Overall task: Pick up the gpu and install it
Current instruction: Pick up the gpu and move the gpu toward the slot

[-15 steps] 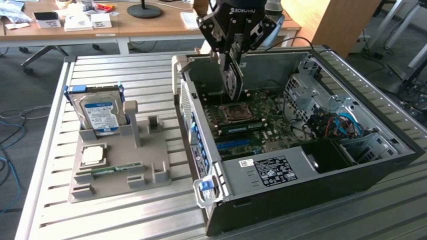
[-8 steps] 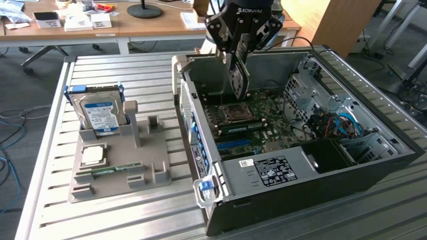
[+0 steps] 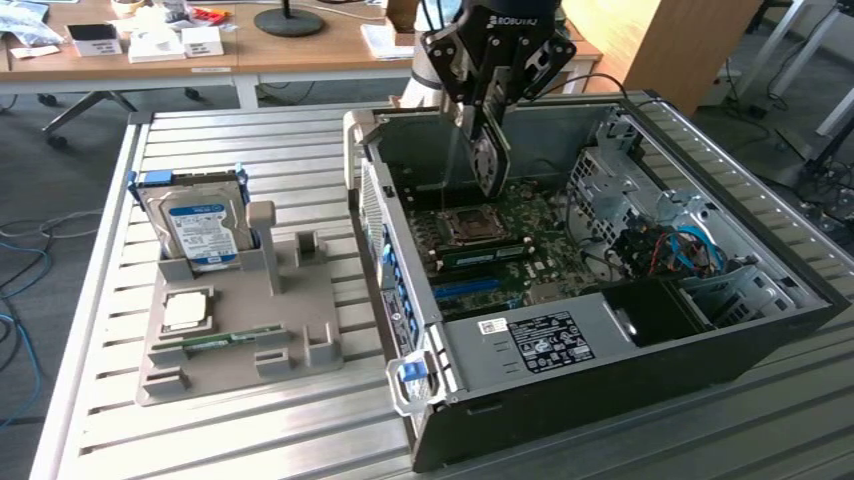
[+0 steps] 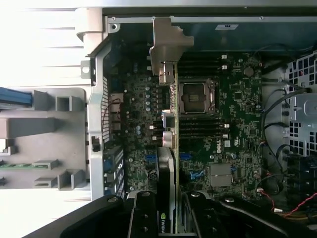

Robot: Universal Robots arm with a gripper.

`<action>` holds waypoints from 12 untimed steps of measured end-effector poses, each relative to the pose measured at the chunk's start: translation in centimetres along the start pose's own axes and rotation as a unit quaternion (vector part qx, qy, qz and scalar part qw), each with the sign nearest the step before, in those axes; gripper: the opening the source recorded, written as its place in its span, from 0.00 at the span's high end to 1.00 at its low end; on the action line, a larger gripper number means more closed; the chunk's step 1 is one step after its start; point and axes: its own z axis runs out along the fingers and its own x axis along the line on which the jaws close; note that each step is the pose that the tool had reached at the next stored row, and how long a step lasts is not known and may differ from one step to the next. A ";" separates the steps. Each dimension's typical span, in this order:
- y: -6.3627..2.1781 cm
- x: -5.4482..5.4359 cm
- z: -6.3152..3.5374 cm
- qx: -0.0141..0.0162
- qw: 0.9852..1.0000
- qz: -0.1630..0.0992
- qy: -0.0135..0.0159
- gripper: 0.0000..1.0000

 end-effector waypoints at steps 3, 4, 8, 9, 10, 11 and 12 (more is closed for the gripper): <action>0.03 -0.5 0.01 0.000 1.000 0.000 0.000 0.73; 0.05 -0.7 0.02 0.000 1.000 0.000 0.000 0.73; 0.09 -1.3 0.04 0.000 1.000 0.000 0.000 0.73; 0.11 -1.5 0.04 0.000 1.000 0.000 0.000 0.73; 0.12 -1.6 0.04 0.000 1.000 0.000 0.000 0.73; 0.13 -1.8 0.05 0.000 1.000 0.000 0.000 0.73; 0.14 -1.9 0.06 0.000 1.000 0.000 0.000 0.73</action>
